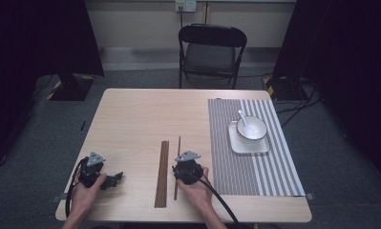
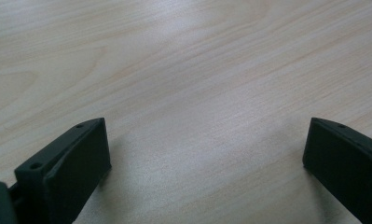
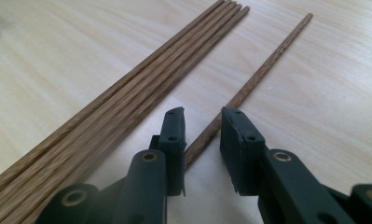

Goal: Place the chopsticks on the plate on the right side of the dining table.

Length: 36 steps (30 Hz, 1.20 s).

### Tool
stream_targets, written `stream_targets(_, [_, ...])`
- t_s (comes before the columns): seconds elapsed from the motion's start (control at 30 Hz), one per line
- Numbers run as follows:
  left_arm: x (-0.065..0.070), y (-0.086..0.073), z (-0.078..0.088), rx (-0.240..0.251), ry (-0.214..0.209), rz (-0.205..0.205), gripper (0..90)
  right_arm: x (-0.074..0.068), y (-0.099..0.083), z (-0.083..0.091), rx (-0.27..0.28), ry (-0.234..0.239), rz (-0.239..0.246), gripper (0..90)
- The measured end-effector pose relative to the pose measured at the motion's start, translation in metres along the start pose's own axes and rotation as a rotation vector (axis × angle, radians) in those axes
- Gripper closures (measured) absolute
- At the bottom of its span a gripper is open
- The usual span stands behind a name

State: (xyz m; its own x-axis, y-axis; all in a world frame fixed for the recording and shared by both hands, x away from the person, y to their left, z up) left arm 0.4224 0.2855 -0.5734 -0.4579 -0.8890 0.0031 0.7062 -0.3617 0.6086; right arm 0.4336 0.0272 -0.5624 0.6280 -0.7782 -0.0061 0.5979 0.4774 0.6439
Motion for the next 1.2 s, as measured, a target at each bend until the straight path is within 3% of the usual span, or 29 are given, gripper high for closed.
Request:
stream_targets(0.1, [0.0, 0.0, 0.0, -0.001, 0.0, -0.001, 0.0, 0.003, 0.001, -0.001, -0.001, 0.011, -0.024, 67.0])
stream_targets(0.17, [0.0, 0.0, 0.0, -0.001, 0.0, -0.001, 0.0, 0.001, -0.001, 0.001, -0.005, 0.003, -0.015, 61.2])
stream_targets(0.3, [0.0, 0.0, 0.0, -0.001, 0.0, -0.002, 0.0, -0.006, -0.009, 0.007, 0.0, 0.01, -0.011, 59.3])
stream_targets(0.47, [0.0, 0.0, 0.0, 0.0, 0.0, 0.0, 0.0, -0.003, -0.022, 0.018, -0.011, 0.0, -0.015, 63.4])
stream_targets(0.67, [0.0, 0.0, 0.0, 0.001, -0.001, 0.0, 0.0, 0.011, -0.03, 0.026, -0.022, -0.006, -0.027, 72.2])
stream_targets(0.87, [0.0, 0.0, 0.0, 0.001, 0.0, -0.001, 0.0, 0.018, -0.031, 0.027, -0.023, 0.0, -0.04, 79.1])
stream_targets(1.0, [0.0, 0.0, 0.0, 0.001, -0.001, 0.0, 0.0, 0.025, -0.029, 0.025, -0.021, -0.004, -0.075, 83.3])
stream_targets(1.13, [0.0, 0.0, 0.0, 0.001, -0.001, 0.0, 0.0, 0.028, -0.027, 0.024, -0.021, -0.016, -0.088, 82.7])
stream_targets(1.2, [0.0, 0.0, 0.0, 0.001, -0.001, 0.001, 0.0, 0.03, -0.024, 0.021, -0.018, -0.024, -0.102, 77.3])
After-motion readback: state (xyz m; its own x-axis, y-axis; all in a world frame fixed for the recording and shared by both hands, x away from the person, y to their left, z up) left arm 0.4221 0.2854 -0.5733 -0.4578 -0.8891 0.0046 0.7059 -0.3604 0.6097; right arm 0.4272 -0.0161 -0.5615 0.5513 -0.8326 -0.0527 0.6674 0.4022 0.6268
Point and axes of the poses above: each handheld gripper's, and its own axes: z roughly backward along the jaws, y roughly out of its top, x roughly to its right, the point moved 10 cm from there along -z, roughly forward along the jaws, and after that the axes turned 8 degrees about -x, right-handed, at the moved point
